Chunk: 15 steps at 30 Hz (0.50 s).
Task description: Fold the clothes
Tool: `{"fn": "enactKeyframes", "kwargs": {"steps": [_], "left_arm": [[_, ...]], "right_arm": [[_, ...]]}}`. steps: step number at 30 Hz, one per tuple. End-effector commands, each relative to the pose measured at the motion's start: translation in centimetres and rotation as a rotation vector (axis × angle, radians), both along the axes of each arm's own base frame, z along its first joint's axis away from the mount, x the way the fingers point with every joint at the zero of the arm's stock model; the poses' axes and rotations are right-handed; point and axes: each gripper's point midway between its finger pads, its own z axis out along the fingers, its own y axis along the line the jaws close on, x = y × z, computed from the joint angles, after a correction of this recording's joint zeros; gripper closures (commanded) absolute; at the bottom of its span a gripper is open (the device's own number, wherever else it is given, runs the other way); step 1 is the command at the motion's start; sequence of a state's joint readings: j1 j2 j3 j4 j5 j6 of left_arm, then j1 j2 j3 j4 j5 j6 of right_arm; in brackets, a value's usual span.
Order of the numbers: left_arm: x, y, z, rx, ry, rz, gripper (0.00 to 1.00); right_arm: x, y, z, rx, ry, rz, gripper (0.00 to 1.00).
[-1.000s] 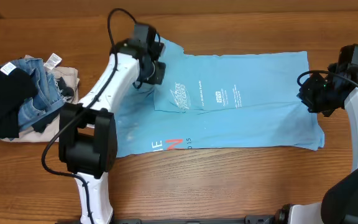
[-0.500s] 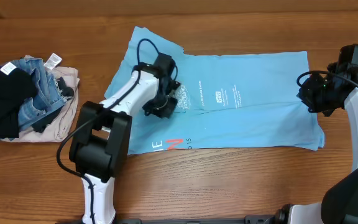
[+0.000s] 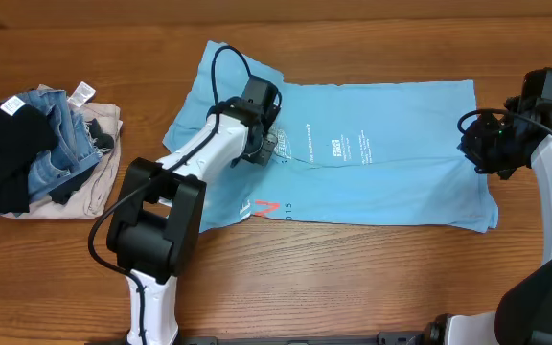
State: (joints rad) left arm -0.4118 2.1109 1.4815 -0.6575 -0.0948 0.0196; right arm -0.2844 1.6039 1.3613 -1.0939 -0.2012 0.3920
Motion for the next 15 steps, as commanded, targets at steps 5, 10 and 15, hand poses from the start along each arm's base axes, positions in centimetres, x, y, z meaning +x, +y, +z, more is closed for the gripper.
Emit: {"fn": "enactKeyframes", "kwargs": {"steps": [5, 10, 15], "left_arm": [[3.8, 0.5, 2.8, 0.013, -0.120, 0.070, 0.93], [4.7, 0.6, 3.6, -0.001, -0.144, 0.075, 0.92], [-1.6, 3.5, 3.7, 0.087, 0.134, 0.251, 0.91]], "right_arm": [[0.0, 0.0, -0.1, -0.010, 0.004, 0.005, 0.77], [0.1, 0.9, 0.0, 0.011, -0.009, 0.063, 0.77], [1.6, 7.5, 1.1, 0.080, -0.132, 0.400, 0.62]]}}
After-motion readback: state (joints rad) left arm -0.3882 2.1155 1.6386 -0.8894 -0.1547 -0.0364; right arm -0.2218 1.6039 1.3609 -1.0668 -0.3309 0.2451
